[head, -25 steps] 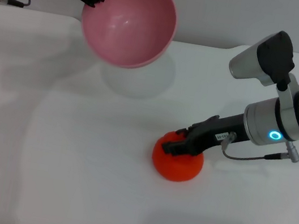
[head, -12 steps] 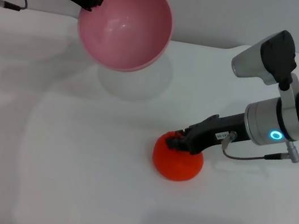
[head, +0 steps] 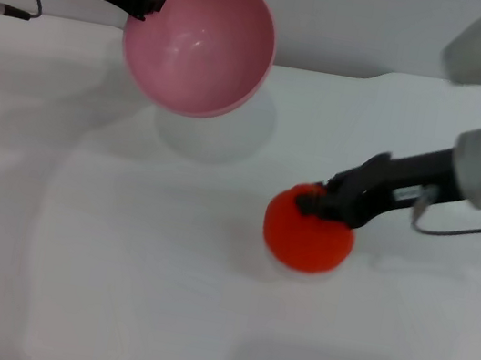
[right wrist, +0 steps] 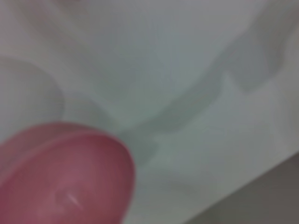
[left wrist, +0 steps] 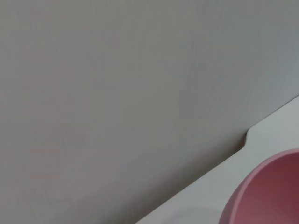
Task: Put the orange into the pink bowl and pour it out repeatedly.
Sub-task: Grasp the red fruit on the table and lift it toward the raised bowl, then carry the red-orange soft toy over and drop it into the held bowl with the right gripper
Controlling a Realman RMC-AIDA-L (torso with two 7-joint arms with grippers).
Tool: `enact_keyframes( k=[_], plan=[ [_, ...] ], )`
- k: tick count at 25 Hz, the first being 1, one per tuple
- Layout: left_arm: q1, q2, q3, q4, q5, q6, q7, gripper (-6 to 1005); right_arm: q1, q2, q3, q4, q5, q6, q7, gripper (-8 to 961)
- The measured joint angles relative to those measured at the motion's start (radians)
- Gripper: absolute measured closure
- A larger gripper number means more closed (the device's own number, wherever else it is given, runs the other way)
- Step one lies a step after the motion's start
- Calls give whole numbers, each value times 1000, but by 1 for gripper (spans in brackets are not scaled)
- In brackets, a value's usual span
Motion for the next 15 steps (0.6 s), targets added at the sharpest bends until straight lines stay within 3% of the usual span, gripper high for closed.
enact_keyframes(
  k=[7,9,15],
  plan=[
    [-1,-4,1,0,0,10,0,956,-59,5,92,-417,3,-170,69,798],
    [0,-18,9,0,0,21,1,956,-55,6,130,-538,5,-190,91,798],
    [7,-46,56,9,-4,53,11,956,-51,10,146,-666,55,-171,97,798]
  ],
)
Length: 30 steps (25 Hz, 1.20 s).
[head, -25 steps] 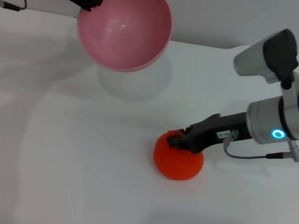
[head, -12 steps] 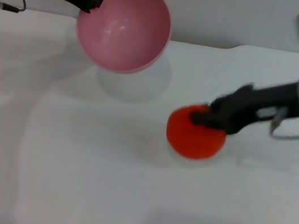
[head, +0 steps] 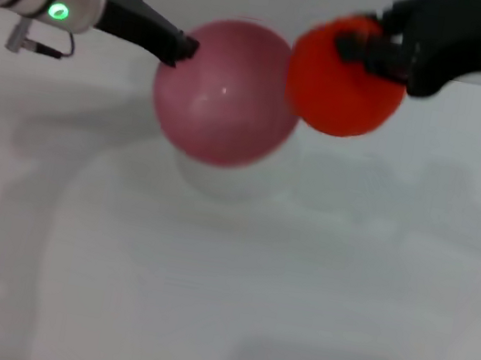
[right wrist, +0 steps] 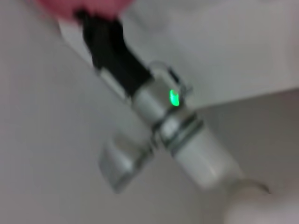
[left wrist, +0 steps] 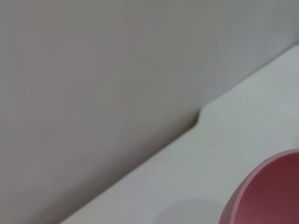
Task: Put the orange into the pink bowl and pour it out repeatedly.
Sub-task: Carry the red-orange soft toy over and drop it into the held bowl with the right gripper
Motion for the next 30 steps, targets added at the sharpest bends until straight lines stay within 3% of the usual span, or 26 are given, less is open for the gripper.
enact_keyframes(
  k=[11,24,30],
  plan=[
    [12,-4,181,15,-99,20,-9,956,-9,2,-45,91,29,164,-48,797],
    [14,-5,193,17,-135,34,0,956,-8,1,-126,220,30,236,-127,800],
    [15,-5,195,15,-135,32,2,956,-13,2,-129,214,33,258,-134,704]
  ],
)
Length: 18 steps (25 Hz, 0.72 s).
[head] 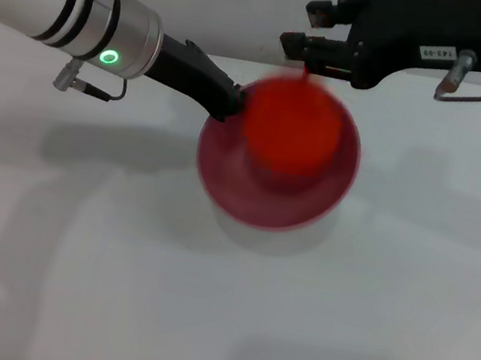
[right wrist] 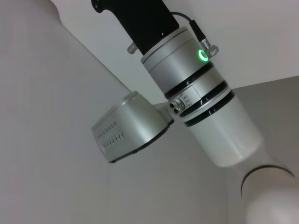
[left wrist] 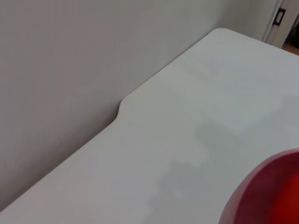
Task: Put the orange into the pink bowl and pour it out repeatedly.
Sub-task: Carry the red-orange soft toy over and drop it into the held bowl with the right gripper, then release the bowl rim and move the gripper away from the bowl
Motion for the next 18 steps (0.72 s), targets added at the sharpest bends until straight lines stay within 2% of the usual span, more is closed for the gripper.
enact_keyframes(
  k=[4,8,13,18],
  plan=[
    [3,0,0,-4,2,-3,1,956,-3,0,5,-2,2,3,-4,499],
    [6,0,0,-5,5,-7,1,956,-9,1,9,-9,3,17,-4,429],
    [8,0,7,-11,6,-16,2,956,-51,6,61,-43,16,38,-25,429],
    [9,0,32,-22,0,-25,-4,956,-122,7,162,-58,161,32,-128,429]
  ],
)
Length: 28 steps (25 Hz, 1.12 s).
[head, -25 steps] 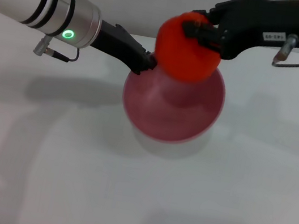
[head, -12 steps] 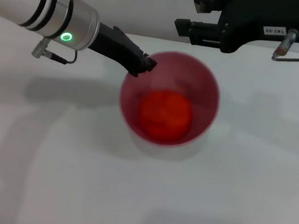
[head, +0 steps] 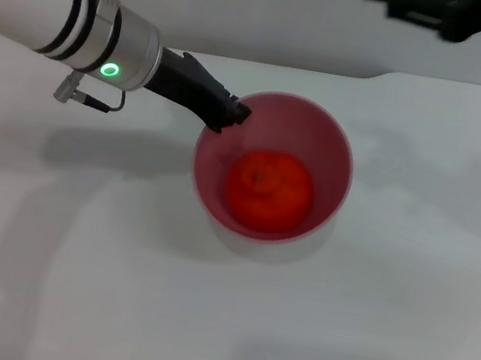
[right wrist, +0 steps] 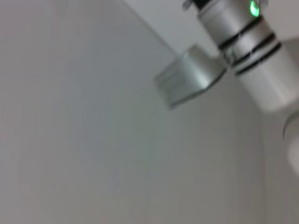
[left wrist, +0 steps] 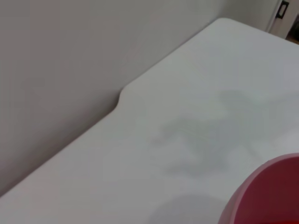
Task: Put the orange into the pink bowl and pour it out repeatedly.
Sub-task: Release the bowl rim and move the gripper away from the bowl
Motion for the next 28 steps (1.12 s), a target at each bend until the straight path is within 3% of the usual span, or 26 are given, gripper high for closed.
enact_keyframes(
  k=[10,17,21,28],
  plan=[
    [3,-5,43,-12,-13,-41,-5,957,-93,1,59,45,183,97,-235,429],
    [11,-5,46,-12,-35,-60,-1,957,-112,-4,39,249,587,172,-581,429],
    [14,-4,44,-12,-36,-63,4,956,-115,-4,31,316,717,167,-697,429],
    [26,-3,48,-12,-36,-96,7,957,-113,-3,22,372,748,166,-727,429]
  ],
)
